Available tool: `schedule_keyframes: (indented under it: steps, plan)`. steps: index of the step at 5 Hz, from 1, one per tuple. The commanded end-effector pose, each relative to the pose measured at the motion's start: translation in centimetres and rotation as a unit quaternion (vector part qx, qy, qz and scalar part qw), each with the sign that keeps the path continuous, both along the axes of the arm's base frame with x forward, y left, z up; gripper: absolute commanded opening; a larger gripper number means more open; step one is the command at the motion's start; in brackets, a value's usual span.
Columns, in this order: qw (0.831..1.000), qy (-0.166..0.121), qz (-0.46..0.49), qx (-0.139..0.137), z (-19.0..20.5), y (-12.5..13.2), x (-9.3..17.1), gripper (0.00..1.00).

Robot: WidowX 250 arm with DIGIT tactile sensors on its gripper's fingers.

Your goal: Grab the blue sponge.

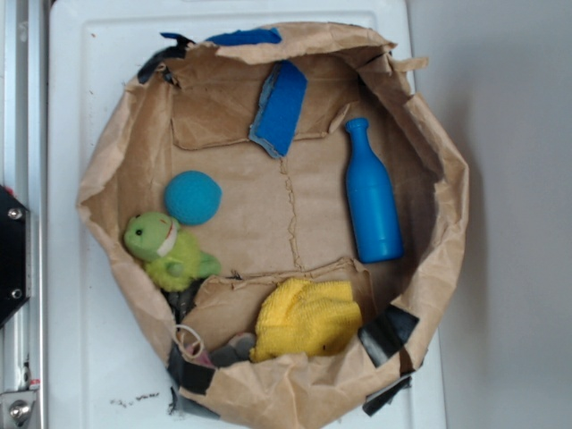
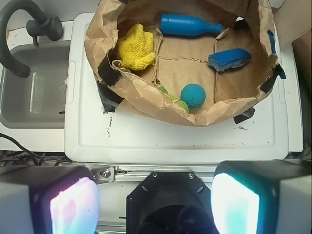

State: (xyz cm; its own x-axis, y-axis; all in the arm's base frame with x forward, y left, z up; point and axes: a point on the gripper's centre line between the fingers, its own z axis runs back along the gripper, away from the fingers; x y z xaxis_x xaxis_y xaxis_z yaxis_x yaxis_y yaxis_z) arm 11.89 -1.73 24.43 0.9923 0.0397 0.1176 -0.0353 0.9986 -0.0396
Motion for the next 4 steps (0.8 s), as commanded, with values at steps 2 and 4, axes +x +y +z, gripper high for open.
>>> schedule_keyframes:
  steps: [2, 4]
  plan:
    - [0.999, 0.003, 0.046, -0.006, -0.6, 0.6, 5.0, 1.0]
    - [0.977, -0.028, 0.211, -0.01, -4.1, 4.8, 12.8, 1.0]
